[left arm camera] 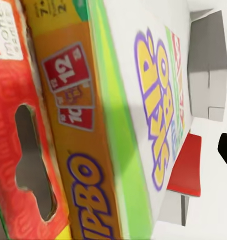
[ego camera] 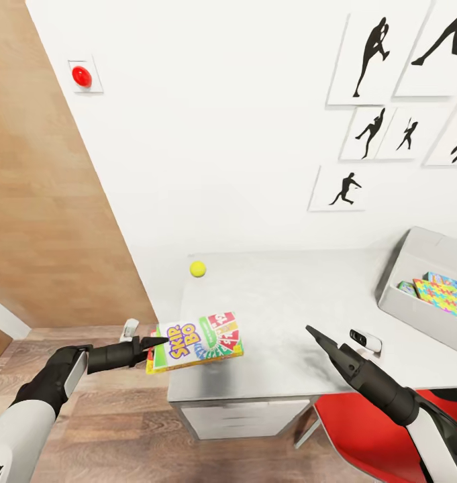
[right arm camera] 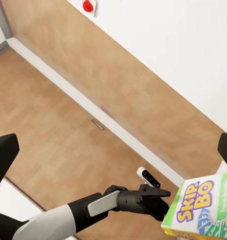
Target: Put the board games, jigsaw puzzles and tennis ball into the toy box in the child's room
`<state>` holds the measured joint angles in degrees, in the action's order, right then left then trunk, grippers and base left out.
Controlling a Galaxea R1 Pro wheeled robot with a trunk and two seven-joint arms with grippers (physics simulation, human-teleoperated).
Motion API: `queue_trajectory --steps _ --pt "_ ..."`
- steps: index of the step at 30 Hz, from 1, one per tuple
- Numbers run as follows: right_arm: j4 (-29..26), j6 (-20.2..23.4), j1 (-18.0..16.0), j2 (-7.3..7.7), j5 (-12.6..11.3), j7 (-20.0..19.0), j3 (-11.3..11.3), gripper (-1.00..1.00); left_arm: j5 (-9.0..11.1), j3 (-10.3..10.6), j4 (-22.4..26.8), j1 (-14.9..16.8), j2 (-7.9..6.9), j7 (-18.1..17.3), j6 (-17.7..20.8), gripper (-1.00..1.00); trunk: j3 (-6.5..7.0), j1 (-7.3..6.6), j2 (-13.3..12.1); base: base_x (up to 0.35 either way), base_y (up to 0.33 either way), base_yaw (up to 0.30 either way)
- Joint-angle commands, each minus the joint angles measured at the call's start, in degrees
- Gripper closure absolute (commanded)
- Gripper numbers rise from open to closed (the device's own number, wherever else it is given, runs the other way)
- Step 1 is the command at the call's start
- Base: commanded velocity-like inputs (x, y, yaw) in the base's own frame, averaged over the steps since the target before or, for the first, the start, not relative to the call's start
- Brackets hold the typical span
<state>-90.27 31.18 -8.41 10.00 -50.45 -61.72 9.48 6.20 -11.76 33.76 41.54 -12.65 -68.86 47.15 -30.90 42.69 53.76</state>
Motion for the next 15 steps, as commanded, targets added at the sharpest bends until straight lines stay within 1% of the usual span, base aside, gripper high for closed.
queue_trajectory --steps 1,15 --pt "0.0 0.5 0.0 0.02 -0.3 0.0 0.0 -1.00 0.1 0.0 0.0 0.0 0.00 -0.1 0.4 -1.00 -0.05 0.00 0.0 -0.008 -0.025 0.000" --pt "0.0 0.5 0.0 0.02 -0.3 0.0 0.0 -1.00 0.1 0.0 0.0 0.0 -0.08 -0.2 0.3 -1.00 -0.05 0.00 0.0 -0.002 -0.007 0.000"
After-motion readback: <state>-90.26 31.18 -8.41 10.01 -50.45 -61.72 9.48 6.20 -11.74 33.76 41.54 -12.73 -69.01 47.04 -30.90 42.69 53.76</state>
